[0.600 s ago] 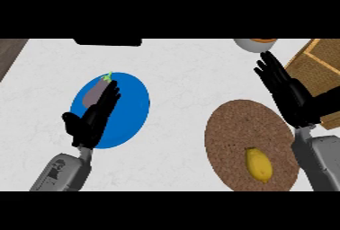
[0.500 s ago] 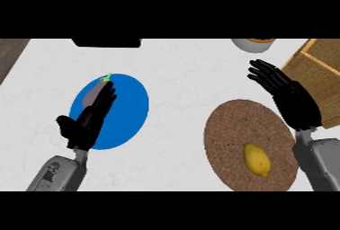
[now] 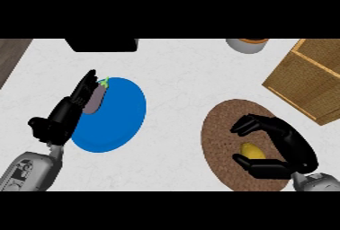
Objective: Pick the lemon from the placemat and place it in the basket
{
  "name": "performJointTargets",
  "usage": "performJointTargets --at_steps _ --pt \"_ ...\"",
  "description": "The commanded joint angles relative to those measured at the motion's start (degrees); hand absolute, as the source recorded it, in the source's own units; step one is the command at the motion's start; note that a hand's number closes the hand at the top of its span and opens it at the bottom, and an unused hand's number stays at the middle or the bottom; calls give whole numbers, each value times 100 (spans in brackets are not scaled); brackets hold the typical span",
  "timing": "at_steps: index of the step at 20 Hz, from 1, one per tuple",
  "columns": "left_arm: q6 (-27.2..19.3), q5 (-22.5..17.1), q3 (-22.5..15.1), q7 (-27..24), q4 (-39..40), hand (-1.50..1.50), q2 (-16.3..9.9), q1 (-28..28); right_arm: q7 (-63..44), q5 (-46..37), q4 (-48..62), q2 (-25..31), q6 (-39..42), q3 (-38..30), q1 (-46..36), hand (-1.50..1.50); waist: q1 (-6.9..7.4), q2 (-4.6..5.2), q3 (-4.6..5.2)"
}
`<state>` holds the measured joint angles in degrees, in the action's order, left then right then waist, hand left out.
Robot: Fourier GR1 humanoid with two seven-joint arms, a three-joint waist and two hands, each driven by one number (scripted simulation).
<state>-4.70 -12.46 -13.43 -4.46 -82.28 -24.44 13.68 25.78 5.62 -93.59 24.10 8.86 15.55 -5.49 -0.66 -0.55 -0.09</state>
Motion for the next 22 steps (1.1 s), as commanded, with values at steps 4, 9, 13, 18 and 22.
performJointTargets --at_steps 4,9,13,18,22 --pt "95 98 104 -271 -28 0 -133 -284 168 -2359 -877 -480 -2123 849 1335 -150 -99 2 23" --pt "112 -36 216 92 -298 0 -244 -227 -946 -3481 -1849 124 -2926 152 1708 -150 -239 -34 40" --pt "122 -29 275 198 -523 0 -394 -365 -2203 -4351 -2817 875 -2578 -282 2156 -150 -248 -61 55" --pt "73 -31 221 313 -676 0 -287 -358 -3522 -4695 -3689 1874 -966 -391 2675 -150 -167 -10 51" --pt "198 -53 199 319 -796 0 -301 -467 -4327 -4044 -4838 2390 200 -668 3094 -150 -93 10 32"
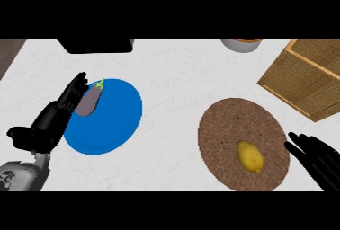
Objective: Pick the lemon from the placemat and place it in the basket
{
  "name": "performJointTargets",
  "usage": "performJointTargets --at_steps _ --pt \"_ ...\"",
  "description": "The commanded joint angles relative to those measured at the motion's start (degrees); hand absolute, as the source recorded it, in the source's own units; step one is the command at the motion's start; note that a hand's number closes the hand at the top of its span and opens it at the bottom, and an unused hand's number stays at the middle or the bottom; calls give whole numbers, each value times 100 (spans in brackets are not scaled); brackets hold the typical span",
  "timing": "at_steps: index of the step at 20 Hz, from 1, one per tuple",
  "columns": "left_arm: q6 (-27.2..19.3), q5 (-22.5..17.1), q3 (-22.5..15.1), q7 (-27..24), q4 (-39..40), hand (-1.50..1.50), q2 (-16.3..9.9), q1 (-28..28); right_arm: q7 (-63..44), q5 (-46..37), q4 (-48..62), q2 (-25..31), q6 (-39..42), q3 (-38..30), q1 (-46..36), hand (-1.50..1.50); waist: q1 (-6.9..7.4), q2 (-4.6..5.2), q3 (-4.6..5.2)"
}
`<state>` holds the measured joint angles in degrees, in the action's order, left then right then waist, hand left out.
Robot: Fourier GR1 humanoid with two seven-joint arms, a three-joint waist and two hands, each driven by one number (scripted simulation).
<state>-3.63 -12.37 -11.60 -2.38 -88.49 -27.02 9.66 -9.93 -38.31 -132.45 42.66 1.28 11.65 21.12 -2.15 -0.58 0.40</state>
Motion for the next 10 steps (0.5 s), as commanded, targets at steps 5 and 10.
performJointTargets --at_steps 5,10 --pt "-33 146 -38 108 -324 0 96 -160 -1334 886 -1796 531 1636 -518 624 -150 86 19 -25" --pt "1 296 8 -120 -55 0 243 -130 -660 1015 -1510 346 1562 -1175 949 -150 24 28 -33"
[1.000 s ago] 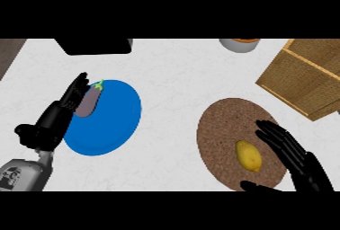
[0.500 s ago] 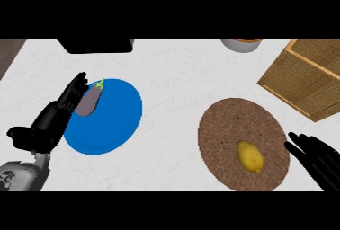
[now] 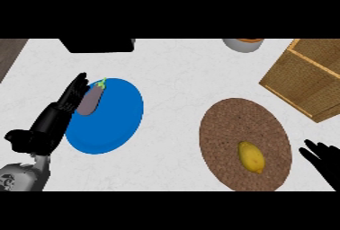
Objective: Pick the lemon from the placemat and place it in the basket
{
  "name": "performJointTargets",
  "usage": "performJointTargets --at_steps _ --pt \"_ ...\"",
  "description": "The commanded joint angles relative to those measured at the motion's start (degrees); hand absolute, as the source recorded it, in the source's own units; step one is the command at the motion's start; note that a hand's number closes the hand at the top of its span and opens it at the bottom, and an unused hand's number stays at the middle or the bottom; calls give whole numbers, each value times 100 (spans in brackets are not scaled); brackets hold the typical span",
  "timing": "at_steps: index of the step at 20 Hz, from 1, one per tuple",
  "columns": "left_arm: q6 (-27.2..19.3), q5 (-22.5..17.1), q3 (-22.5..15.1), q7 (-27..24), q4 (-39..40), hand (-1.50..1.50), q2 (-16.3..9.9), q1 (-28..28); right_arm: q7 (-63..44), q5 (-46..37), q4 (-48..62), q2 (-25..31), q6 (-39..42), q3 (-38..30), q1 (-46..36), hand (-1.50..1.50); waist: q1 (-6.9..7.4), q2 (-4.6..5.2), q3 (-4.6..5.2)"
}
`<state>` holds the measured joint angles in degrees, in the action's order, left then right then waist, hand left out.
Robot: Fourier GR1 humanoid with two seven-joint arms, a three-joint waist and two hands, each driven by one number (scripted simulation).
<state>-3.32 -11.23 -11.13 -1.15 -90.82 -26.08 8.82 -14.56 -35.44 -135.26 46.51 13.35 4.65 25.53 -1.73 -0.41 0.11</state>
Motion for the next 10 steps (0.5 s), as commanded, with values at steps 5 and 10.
performJointTargets --at_steps 5,10 --pt "350 -21 265 -32 193 0 -24 106 222 491 -716 -488 267 -478 366 -150 70 23 -10" --pt "264 230 156 -65 56 0 166 -15 894 93 -73 -1157 -169 -156 459 -150 102 22 -14"
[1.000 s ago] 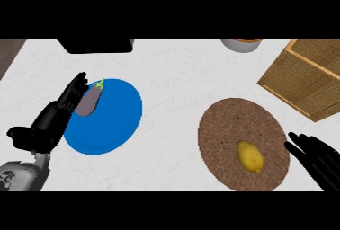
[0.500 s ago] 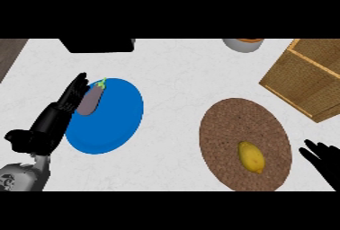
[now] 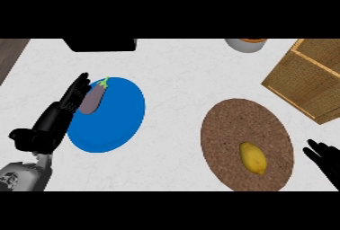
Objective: Pick the lemon from the placemat and place it in the basket
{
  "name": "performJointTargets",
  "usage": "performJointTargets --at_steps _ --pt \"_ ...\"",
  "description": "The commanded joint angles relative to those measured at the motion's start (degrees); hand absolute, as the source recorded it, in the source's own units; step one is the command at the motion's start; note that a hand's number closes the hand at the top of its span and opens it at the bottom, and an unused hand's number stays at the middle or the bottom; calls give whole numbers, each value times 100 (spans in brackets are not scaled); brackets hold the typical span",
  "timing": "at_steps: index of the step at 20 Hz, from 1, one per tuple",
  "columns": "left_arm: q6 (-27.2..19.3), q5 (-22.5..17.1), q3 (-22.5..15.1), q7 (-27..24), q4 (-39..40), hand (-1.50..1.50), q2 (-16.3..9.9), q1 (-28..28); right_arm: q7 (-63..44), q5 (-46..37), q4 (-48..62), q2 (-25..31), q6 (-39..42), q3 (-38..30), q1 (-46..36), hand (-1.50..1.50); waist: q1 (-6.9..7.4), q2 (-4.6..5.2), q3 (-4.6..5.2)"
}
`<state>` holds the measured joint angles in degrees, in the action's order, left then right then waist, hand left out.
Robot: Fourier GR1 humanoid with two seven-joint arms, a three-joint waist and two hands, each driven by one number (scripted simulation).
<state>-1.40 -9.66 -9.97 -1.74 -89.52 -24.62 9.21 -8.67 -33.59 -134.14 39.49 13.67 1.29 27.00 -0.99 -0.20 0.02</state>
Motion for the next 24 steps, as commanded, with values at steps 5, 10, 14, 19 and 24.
performJointTargets --at_steps 5,10,14,19,24 --pt "379 98 260 5 72 0 142 65 652 -343 742 -924 -250 356 -399 -150 84 17 -4" --pt "432 332 389 -89 363 0 314 249 1115 -1275 1421 -1375 -782 736 -519 -150 72 21 -3" --pt "528 475 362 -266 428 0 482 37 1017 -1729 1786 -1794 -994 1031 -764 -150 85 22 -2" --pt "529 739 477 -132 474 0 761 227 1582 -1641 2045 -1867 -964 718 -731 -150 70 19 -3" --pt "945 441 875 252 -259 0 445 -45 1617 -1675 1907 -2149 -849 914 -815 -150 97 14 -3"
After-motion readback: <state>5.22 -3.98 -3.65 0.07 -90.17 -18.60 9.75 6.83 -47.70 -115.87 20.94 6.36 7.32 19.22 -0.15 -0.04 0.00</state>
